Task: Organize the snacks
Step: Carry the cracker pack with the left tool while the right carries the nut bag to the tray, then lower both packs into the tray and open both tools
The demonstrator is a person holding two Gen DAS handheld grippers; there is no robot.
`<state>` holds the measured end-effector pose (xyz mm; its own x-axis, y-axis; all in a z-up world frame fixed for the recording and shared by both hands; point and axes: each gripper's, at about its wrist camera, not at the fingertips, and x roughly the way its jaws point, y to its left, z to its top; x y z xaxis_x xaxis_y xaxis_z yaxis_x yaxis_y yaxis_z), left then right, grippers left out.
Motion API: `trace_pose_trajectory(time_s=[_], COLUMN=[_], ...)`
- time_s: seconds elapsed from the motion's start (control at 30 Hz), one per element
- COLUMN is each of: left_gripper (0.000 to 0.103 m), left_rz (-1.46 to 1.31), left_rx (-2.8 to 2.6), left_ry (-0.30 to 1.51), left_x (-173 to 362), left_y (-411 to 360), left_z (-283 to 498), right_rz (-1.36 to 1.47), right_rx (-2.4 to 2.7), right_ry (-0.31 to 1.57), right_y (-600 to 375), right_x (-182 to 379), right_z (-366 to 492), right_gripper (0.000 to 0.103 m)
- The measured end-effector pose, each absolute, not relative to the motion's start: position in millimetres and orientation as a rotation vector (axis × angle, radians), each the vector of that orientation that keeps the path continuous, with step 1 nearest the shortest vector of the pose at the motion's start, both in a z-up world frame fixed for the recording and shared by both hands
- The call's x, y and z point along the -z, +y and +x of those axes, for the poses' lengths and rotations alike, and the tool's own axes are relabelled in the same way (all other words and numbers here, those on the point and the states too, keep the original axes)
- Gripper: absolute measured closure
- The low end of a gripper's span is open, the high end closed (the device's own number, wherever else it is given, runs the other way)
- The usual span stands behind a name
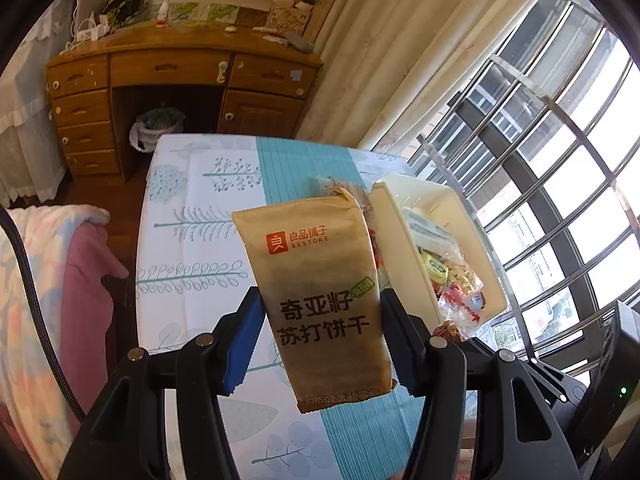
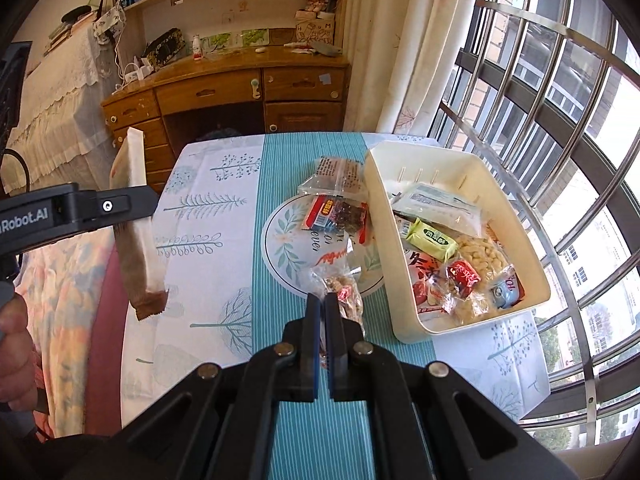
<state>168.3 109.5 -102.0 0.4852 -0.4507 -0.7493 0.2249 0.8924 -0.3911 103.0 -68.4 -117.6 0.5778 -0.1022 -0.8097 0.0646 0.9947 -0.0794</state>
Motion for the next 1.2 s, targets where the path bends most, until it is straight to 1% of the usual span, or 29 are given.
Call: trace_pose_trajectory(time_s=[0.3, 0.67, 0.9, 1.2], left_gripper=[0.046, 0.046, 0.046, 0.046], left_rz=[-0.214, -0.219, -0.2, -0.211], left_rx=[0.413, 0.402, 0.399, 0.4], left_ry=[0.884, 0.814, 0.769, 0.767], left_x=[65.4, 34.2, 23.8, 30.7], left_y=[82.4, 7.4, -49.4, -126.5], left_z=[158.2, 163.8, 175.2, 204.1], right_rz=[-0.052, -0.079, -0.094, -0.123], right_rx=[0.033, -0.061, -0.108, -0.158], right_ry=[0.92, 0.876, 0.848, 0.829], right_y=[-99.8, -163.3, -208.1, -265.7], right_x=[105.9, 88.1, 83.5, 84.2], right_z=[114.9, 137.2, 153.1, 171.5], right_gripper=[0.101, 0.101, 0.101, 0.101])
